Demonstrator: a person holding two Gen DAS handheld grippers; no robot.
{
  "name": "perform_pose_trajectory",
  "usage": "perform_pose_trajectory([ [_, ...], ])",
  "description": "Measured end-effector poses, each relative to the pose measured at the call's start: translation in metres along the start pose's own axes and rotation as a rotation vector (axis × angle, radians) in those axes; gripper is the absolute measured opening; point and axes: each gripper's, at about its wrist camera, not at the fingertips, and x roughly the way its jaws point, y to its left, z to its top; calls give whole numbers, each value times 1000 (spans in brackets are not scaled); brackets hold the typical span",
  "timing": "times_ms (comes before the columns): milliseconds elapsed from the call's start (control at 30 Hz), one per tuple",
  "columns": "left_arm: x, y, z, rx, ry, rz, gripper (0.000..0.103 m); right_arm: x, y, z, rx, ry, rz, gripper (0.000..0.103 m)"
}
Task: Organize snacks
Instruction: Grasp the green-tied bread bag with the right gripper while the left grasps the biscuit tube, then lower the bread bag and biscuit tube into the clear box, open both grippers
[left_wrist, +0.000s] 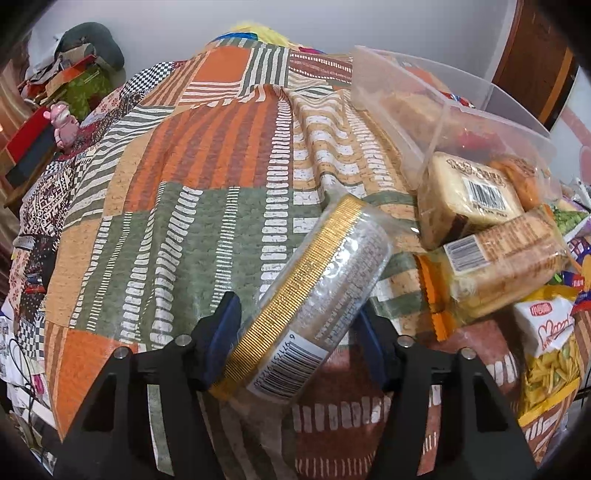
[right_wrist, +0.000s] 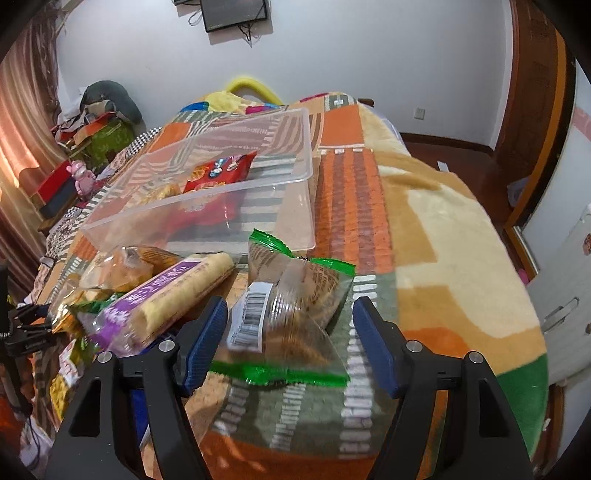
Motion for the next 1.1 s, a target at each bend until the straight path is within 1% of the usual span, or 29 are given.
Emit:
perform_pose_trajectory([
  [67, 1, 1, 2, -8, 1, -8, 53, 4, -1, 0, 8, 8, 9, 72],
  [133, 2, 0, 3, -13, 11, -24, 44, 9, 0, -1, 13, 27, 12, 72],
  [167, 1, -1, 3, -13, 13, -29, 42, 14, 1, -3, 12, 42, 15, 72],
  [200, 0, -3, 3, -9, 13, -31, 38, 16, 1, -4, 9, 50, 13, 72],
  [233, -1, -6, 3, -5, 13, -27, 37, 17, 3, -7, -2, 52, 2, 72],
  [267, -2, -8, 2, -2, 13, -19, 36, 16, 4, -8, -11, 49, -6, 72],
  [333, -3, -10, 1, -1, 10, -10, 36, 12, 5, -11, -24, 39, -10, 66],
  [500, -11, -10, 0, -25, 3, -18, 36, 3, 5, -14, -30, 26, 0, 55],
  [667, -29, -10, 1, -28, -33, -23, 36, -7, 3, -17, -38, 5, -1, 52],
  [833, -51, -15, 9, -24, -82, -26, 36, -19, -4, -13, -22, -30, 9, 52],
  [1100, -87, -36, 34, -9, -177, -59, 36, -45, 0, 7, -26, -119, 13, 52],
])
